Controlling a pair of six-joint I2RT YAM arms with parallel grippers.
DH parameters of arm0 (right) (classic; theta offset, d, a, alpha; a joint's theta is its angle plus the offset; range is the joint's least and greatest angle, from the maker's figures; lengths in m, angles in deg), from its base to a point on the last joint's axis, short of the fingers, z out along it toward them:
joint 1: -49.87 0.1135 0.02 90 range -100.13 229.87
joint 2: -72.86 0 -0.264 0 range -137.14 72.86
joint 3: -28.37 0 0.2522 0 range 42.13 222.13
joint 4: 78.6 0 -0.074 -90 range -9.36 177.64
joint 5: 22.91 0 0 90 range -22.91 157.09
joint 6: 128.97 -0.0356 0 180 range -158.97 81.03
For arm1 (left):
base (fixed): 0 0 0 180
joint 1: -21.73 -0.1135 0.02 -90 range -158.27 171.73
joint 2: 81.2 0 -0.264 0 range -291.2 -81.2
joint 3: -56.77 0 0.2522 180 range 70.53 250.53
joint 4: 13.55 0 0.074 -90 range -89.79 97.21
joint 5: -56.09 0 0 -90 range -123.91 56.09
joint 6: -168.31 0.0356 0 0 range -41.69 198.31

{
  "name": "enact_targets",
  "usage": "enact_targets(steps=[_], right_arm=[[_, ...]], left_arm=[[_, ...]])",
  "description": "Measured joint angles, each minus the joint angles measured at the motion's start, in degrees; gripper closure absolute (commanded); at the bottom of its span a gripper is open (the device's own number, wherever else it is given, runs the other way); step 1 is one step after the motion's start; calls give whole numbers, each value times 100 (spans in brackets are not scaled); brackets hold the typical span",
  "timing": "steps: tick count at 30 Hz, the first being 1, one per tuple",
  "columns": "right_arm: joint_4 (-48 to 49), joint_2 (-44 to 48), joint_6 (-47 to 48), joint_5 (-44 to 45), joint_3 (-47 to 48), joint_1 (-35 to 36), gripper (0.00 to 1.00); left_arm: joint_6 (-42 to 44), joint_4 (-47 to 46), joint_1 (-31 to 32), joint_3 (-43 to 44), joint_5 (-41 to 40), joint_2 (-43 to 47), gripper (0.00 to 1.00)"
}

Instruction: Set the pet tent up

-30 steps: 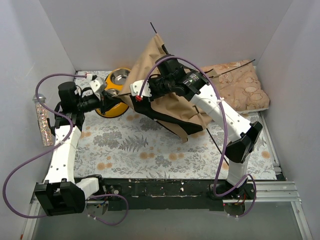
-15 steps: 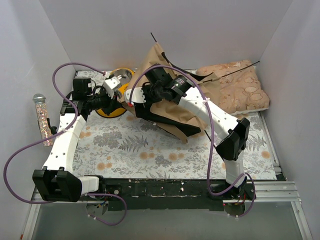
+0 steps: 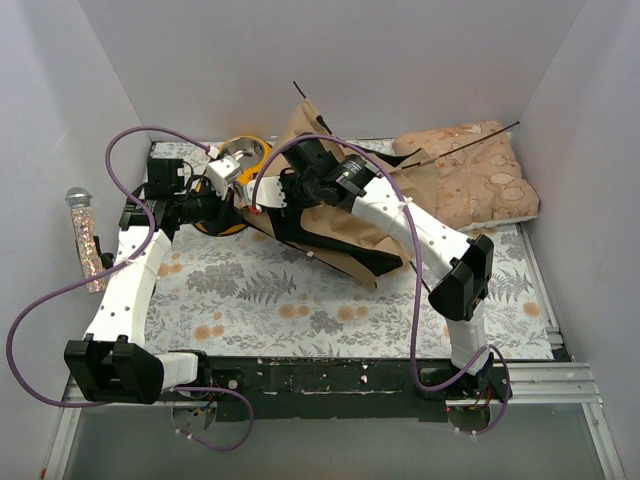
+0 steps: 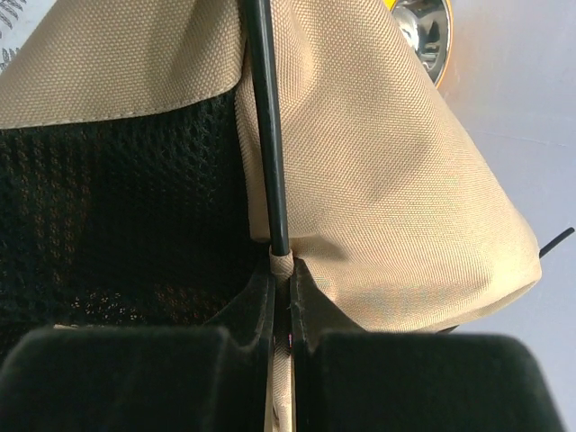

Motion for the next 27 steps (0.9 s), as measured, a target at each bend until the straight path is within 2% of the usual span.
enact_targets(steps=[14,19,27], right_arm=[[153,31,-31,-44,-48,-66,99],[229,221,50,-249,-361,-103,99],[348,426,146,-323,-658,-74,99]], left_arm=[[-275,367,37,376,188,-142,100],[-317,557,37,507,310,-328,100],[-24,946,83,678,612,-553,100]])
